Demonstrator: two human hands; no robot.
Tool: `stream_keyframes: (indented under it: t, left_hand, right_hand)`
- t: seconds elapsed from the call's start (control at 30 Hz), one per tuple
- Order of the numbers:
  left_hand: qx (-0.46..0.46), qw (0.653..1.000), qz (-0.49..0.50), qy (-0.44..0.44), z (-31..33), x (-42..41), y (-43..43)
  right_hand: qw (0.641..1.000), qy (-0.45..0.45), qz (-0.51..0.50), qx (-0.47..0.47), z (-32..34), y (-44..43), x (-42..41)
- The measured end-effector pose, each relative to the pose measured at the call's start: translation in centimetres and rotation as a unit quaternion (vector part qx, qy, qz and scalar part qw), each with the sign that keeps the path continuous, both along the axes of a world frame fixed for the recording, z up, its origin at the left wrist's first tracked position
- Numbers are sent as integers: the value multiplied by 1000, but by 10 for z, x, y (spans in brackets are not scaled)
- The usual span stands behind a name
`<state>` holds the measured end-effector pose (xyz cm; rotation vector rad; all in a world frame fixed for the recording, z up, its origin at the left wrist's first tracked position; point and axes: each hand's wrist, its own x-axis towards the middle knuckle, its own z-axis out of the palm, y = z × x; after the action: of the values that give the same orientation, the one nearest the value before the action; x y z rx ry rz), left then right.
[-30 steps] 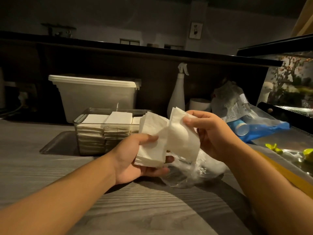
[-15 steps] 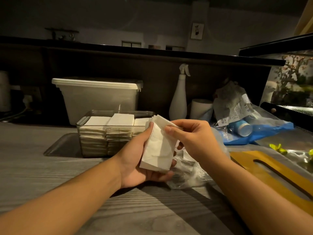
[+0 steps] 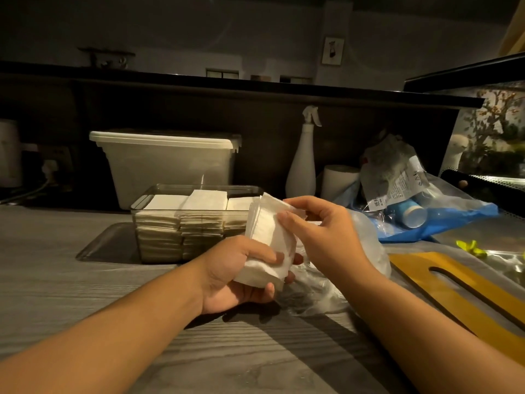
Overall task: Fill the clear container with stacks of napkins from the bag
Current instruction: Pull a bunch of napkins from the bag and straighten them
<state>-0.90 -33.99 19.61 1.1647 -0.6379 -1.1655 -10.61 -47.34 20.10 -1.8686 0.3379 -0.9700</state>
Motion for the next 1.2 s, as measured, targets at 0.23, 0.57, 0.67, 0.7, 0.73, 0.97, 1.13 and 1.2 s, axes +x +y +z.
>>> stream_keyframes:
  t: [0.23, 0.57, 0.67, 0.7, 0.73, 0.97, 1.13, 1.2]
  left_hand:
    - [40, 993, -85, -71, 7, 17, 11]
    - [29, 985, 94, -142, 15, 37, 23]
    - [53, 964, 132, -223, 16, 38, 28]
    - [52, 956, 147, -249, 15, 38, 31]
    - [45, 948, 162, -270, 13, 36, 34]
    - [-13, 925, 266, -272, -9, 23, 56]
    - [-10, 915, 244, -322, -20, 16, 52]
    - [-27, 921, 239, -306, -20, 16, 49]
  right_hand:
    - [984, 94, 141, 61, 2, -12, -1]
    - [985, 85, 128, 83, 0, -13, -5]
    - [986, 103, 114, 61, -5, -8, -2]
    - [987, 104, 111, 53, -6, -5, -2]
    - [987, 104, 112, 43, -7, -2, -1]
    - [986, 101, 123, 40, -22, 35, 12]
    - [970, 174, 169, 36, -24, 51, 13]
    - [968, 142, 190, 83, -23, 52, 17]
